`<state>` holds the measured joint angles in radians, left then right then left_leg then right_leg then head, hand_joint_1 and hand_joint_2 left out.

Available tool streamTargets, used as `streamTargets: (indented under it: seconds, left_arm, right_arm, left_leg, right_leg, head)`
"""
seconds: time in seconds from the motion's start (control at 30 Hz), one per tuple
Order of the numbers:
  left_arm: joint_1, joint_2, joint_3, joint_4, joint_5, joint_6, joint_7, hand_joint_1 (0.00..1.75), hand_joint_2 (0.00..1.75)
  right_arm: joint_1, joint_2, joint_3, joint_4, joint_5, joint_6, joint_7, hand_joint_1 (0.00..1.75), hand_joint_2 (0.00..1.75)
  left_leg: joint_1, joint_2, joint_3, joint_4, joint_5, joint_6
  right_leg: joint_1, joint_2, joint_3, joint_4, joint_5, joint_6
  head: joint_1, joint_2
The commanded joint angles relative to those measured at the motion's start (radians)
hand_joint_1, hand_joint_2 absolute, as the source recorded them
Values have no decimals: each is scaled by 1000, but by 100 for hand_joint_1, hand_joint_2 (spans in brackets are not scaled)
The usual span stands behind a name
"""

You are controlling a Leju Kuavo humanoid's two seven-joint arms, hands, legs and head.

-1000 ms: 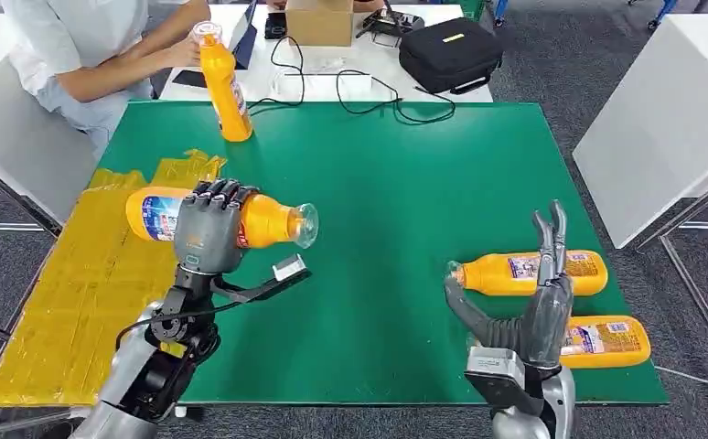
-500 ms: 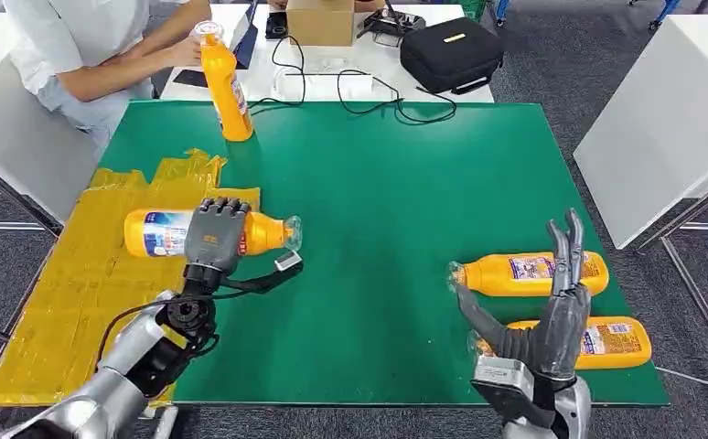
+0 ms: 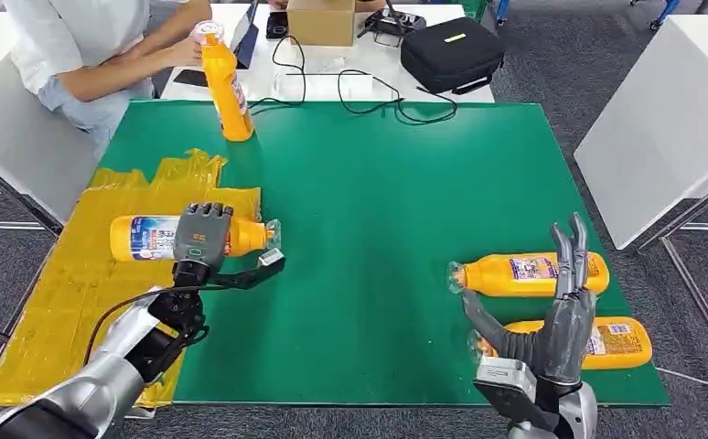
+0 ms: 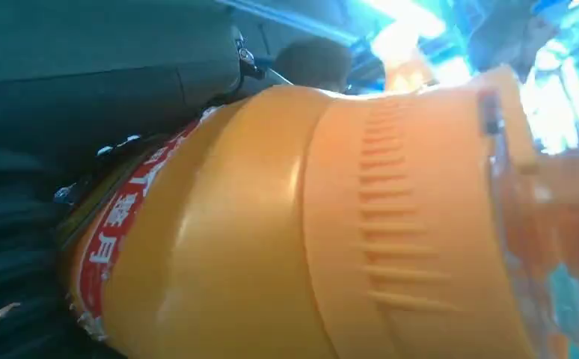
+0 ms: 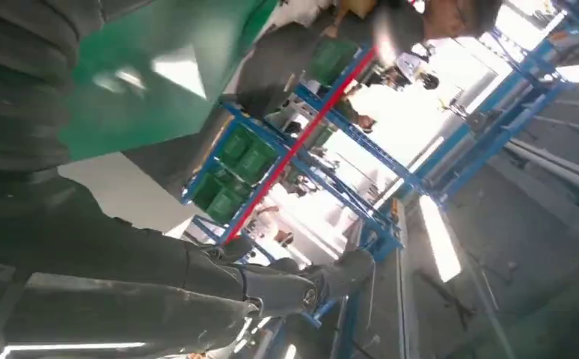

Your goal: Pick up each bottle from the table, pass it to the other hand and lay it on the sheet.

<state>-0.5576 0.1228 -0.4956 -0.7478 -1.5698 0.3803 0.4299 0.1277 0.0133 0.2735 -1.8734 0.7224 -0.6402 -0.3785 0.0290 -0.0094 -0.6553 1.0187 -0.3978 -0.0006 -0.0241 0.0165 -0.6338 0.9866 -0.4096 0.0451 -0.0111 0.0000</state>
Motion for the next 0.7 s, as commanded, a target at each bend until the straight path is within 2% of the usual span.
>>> streamTargets:
  seconds: [0.03, 0.07, 0.13, 0.27, 0.3, 0.37, 0.4, 0.57, 0.7]
  left_arm:
    - [-98, -37, 135, 199, -1, 22, 0, 0, 175]
    - [-99, -30, 126, 203, -1, 32, 27, 0, 175]
    - [-75, -44, 203, 197, -1, 48, -29, 0, 175]
    - [-64, -73, 263, 204, -1, 50, -63, 0, 175]
    - [-61, -82, 286, 206, 1, 51, -74, 0, 0]
    - [-56, -82, 282, 209, -1, 57, -68, 0, 0]
    - [-49, -81, 281, 207, -1, 66, -53, 0, 0]
    - [-41, -81, 286, 200, -1, 68, -39, 0, 0]
    - [-3, -111, 374, 156, 19, 81, -115, 0, 0]
  right_arm:
    - [-19, 33, -50, 9, 45, 59, 40, 0, 175]
    - [-26, 32, -51, 15, 48, 75, 47, 0, 175]
    - [-42, 37, -53, 28, 62, 101, 57, 0, 175]
    - [-67, 39, -75, 46, 78, 119, 89, 0, 175]
    - [-68, 39, -80, 47, 84, 124, 95, 0, 175]
    - [-71, 38, -90, 48, 93, 133, 102, 0, 175]
    - [-73, 37, -95, 48, 102, 140, 105, 0, 175]
    - [-75, 38, -99, 45, 113, 149, 110, 0, 175]
    - [-72, 25, -117, 50, 177, 184, 140, 0, 175]
  left_leg:
    - [0, 1, 5, 0, -2, 1]
    - [0, 2, 5, 0, -2, 1]
    - [0, 0, 6, 0, -2, 2]
    - [0, 2, 5, 0, -1, 2]
    - [-1, 2, 7, 0, -2, 2]
    - [-1, 0, 9, -1, -3, 3]
    - [-1, 1, 3, -1, -1, 1]
    - [-1, 1, 6, -1, -2, 1]
    - [-1, 1, 4, -1, -1, 1]
  right_leg:
    - [1, -1, 5, 0, -2, -3]
    - [1, -1, 5, 0, -2, -3]
    - [1, -2, 6, 0, -2, -3]
    - [0, 0, 5, -1, -1, -2]
    - [0, -1, 7, -1, -2, -2]
    - [0, -2, 10, -1, -3, -3]
    - [0, -1, 3, -1, -1, -1]
    - [0, -1, 6, -1, -2, -2]
    - [0, -1, 4, -1, -1, -2]
  head:
    - [0, 0]
    - [0, 0]
    - [0, 0]
    - [0, 0]
    - [0, 0]
    - [0, 0]
    - [0, 0]
    - [0, 0]
    - [0, 0]
